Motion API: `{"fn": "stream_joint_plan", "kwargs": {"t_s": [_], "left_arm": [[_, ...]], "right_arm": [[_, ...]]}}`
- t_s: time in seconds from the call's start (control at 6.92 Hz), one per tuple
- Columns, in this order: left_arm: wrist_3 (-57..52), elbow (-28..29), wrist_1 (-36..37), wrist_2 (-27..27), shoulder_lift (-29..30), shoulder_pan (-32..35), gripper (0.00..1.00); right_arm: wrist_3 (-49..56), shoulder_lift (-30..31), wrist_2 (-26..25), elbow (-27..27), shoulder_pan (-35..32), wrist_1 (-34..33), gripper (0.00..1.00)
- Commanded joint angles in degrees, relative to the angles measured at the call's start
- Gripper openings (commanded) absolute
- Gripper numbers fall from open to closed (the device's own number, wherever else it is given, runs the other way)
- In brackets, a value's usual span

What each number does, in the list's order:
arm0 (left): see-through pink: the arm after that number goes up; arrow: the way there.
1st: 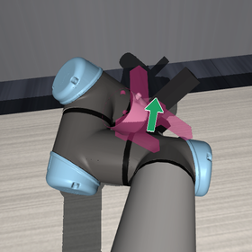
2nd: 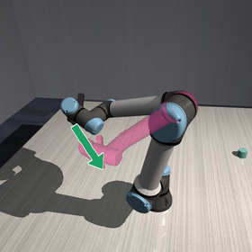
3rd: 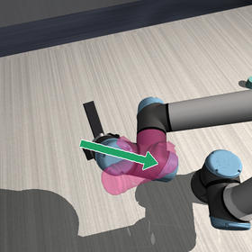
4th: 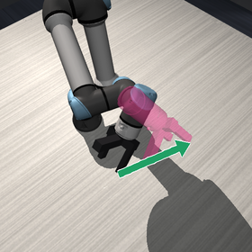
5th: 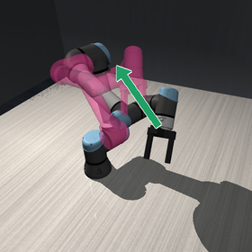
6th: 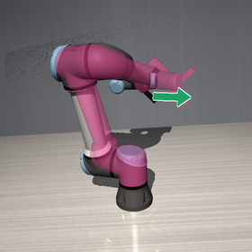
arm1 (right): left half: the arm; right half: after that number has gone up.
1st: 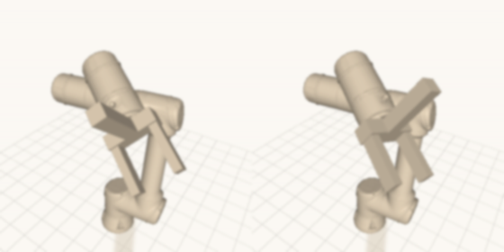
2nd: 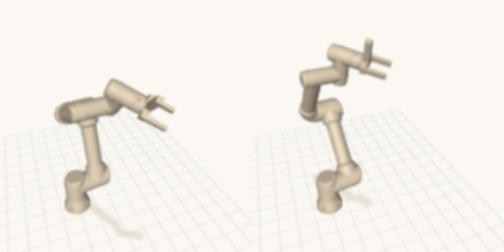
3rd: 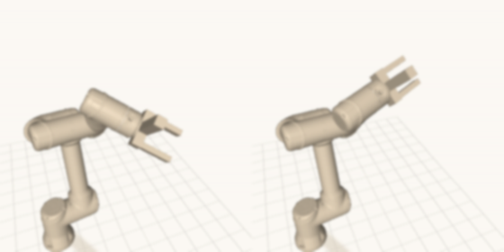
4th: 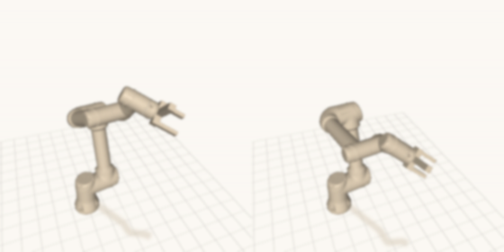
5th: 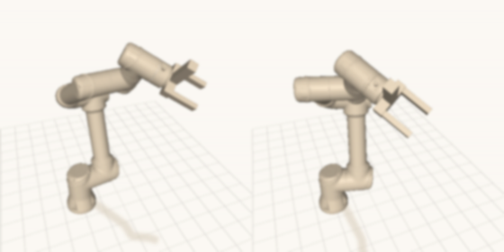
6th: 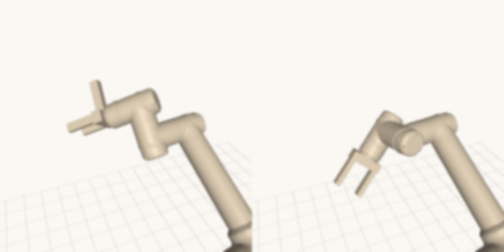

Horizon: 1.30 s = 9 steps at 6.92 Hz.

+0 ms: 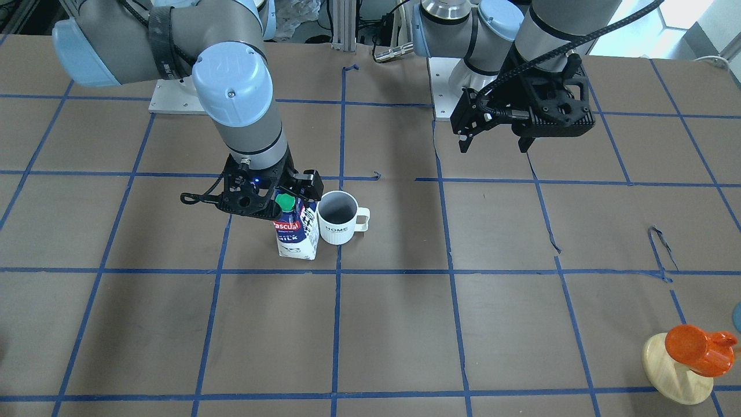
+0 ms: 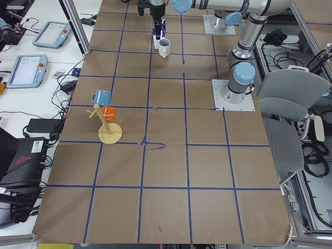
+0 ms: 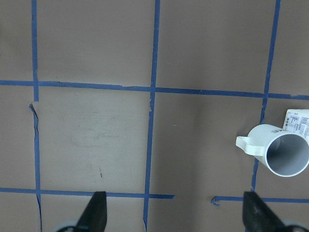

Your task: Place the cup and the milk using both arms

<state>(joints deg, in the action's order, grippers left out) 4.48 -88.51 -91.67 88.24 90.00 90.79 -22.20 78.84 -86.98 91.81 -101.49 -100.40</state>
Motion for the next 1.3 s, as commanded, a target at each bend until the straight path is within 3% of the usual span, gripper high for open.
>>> {"fn": "stream_joint_plan", "kwargs": {"t_s": [0.0, 0.14, 0.29, 0.58, 1.16], "left_arm": [[0.0, 0.0, -0.1, 0.0, 0.0, 0.0, 1.0], [0.0, 0.0, -0.1, 0.0, 0.0, 0.0, 1.0], [0.0, 0.0, -0.1, 0.0, 0.0, 0.0, 1.0], [0.0, 0.0, -0.1, 0.0, 0.0, 0.0, 1.0], [0.0, 0.0, -0.1, 0.1, 0.0, 0.0, 1.0]], "right_arm": [[4.3, 4.6, -0.1, -2.9, 6.2, 2.6, 1.0], [5.4, 5.6, -0.1, -3.1, 8.9, 7.1, 1.0], [7.4, 7.8, -0.1, -3.8, 9.6, 7.1, 1.0], [14.1, 9.0, -5.7, -3.8, 9.9, 7.2, 1.0], [15.2, 9.1, -3.4, -3.8, 9.9, 7.2, 1.0]]}}
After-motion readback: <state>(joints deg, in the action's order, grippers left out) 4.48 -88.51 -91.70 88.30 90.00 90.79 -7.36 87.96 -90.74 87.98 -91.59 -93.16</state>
